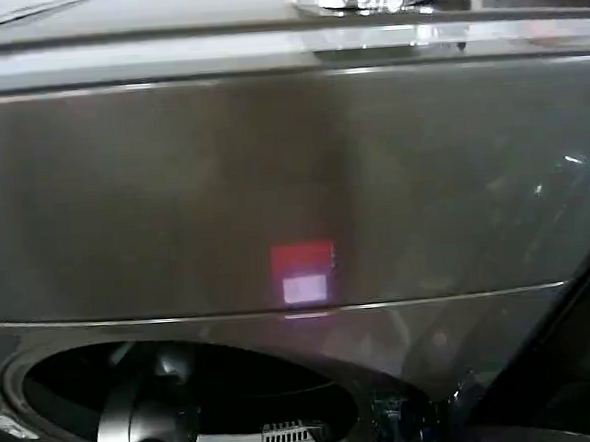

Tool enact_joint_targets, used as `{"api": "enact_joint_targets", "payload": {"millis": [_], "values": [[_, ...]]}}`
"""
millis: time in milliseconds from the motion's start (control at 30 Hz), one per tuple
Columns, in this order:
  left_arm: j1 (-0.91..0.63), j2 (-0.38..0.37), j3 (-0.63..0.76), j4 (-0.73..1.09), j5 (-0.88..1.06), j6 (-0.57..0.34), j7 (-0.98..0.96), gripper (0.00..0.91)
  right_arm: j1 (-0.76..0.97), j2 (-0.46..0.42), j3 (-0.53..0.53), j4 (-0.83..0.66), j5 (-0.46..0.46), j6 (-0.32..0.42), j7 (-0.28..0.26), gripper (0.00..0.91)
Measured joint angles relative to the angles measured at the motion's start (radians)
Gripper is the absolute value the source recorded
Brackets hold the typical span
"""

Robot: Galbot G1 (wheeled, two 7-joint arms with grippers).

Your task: Grasp the clothes from the dryer.

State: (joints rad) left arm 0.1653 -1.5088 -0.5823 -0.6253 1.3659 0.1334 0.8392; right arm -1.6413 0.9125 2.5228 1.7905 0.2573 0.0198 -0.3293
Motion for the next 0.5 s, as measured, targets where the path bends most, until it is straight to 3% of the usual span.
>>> {"api": "enact_joint_targets", "payload": {"millis": [500], "values": [[0.005,0.005,0.0,-0.003,-0.019,0.038,-0.008,0.046,0.002,-0.003,-0.003,-0.002,0.002,-0.001,0.0,0.907]]}}
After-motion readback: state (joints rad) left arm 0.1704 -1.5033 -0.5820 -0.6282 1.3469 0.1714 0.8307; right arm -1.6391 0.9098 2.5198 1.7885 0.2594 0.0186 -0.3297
